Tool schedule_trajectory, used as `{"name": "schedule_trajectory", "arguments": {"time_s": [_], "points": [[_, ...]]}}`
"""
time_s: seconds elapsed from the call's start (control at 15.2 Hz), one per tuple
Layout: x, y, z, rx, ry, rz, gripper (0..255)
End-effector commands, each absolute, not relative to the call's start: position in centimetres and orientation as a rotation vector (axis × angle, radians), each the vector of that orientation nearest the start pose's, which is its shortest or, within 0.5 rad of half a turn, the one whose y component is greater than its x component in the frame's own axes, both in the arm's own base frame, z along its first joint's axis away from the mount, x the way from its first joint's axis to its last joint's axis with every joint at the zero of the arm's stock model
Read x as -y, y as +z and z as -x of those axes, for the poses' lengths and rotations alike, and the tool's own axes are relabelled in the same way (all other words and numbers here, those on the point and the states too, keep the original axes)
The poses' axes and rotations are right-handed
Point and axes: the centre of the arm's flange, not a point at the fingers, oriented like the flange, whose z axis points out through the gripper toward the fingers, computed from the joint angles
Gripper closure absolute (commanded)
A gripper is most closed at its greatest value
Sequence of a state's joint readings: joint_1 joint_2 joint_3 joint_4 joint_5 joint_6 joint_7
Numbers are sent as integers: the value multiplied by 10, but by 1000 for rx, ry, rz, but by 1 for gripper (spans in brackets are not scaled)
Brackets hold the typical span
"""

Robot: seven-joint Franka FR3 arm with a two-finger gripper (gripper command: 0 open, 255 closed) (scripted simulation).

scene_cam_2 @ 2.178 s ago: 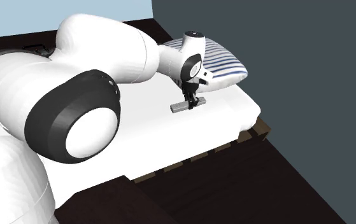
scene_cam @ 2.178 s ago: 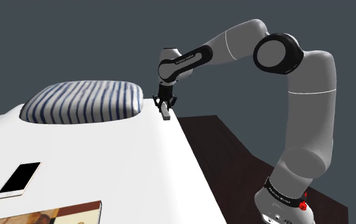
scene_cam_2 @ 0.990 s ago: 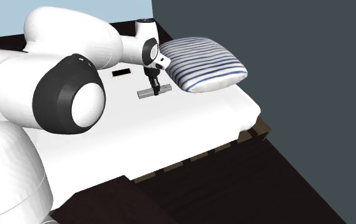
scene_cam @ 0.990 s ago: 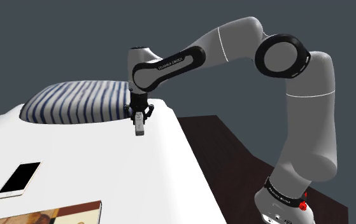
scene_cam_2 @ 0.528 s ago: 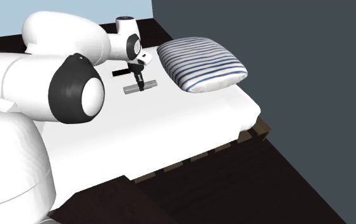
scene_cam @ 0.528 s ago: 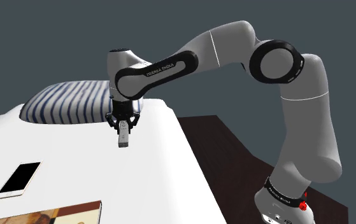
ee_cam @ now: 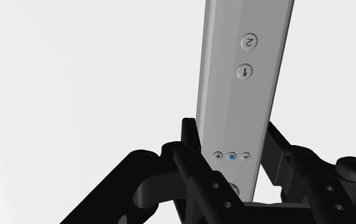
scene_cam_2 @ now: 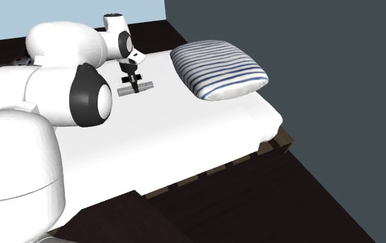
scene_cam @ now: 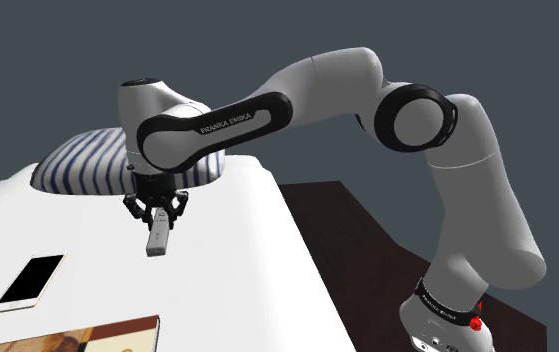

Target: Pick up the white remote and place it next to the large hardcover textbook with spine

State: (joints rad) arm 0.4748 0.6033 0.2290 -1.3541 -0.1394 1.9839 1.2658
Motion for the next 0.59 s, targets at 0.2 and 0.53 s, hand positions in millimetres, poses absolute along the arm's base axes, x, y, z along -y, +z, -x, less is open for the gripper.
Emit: {"name": "schedule_trajectory", "arguments": {"time_s": [0.2, 0.53], "points": [[-495, 381, -568, -847, -37, 2989, 255], [-495, 354, -568, -847, -37, 2989, 255]]}}
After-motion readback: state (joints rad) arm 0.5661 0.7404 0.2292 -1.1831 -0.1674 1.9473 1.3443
